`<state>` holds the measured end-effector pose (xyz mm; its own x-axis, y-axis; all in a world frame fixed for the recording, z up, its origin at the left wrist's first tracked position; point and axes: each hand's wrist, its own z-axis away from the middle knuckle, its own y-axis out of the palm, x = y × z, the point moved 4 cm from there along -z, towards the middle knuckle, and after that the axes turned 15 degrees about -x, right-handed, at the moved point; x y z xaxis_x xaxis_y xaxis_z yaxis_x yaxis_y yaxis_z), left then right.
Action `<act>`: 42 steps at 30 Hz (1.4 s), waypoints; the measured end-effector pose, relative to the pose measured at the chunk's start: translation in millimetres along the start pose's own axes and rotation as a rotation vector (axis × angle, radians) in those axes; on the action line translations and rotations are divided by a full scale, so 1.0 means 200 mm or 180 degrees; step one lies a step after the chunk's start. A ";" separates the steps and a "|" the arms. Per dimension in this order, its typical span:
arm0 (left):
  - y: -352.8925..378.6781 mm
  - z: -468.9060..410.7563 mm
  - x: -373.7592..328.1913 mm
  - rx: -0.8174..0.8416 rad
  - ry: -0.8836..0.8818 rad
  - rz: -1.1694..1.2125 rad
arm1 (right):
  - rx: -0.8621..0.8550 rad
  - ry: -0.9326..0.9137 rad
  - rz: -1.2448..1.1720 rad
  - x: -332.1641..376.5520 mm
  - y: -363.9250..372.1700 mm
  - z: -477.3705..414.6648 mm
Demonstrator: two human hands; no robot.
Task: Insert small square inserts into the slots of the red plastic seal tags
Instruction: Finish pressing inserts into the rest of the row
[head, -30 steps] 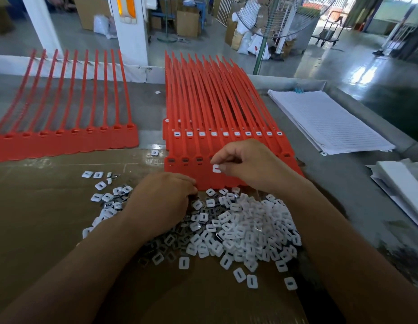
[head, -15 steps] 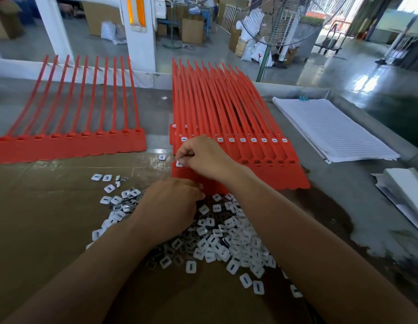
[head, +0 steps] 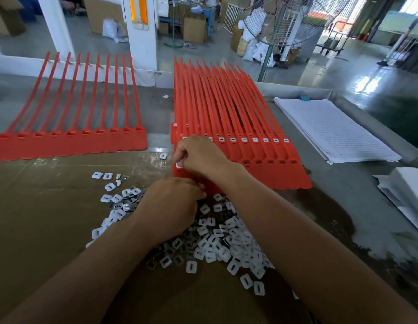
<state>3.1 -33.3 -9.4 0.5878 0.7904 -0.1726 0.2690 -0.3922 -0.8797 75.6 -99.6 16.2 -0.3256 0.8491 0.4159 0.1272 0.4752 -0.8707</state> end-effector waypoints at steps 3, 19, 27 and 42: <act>0.00 0.00 0.00 0.0000 -0.0001 -0.0004 | -0.0068 0.0152 0.0018 -0.01 0.00 -0.02; -0.01 0.00 0.00 -0.0013 -0.0083 0.0066 | 0.0083 0.0432 0.0157 -0.06 0.06 -0.09; -0.02 -0.01 -0.01 -0.0047 -0.0059 0.0074 | 0.0101 0.0162 -0.0583 -0.07 -0.16 0.10; -0.02 -0.01 -0.01 -0.0013 -0.0131 -0.0003 | 0.1061 -0.0032 -0.0293 -0.10 -0.26 0.54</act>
<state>3.0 -34.0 -5.4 0.5556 0.8094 -0.1901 0.2727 -0.3933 -0.8780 -24.9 -166.4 23.6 -0.3309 0.8031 0.4954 -0.2158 0.4467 -0.8683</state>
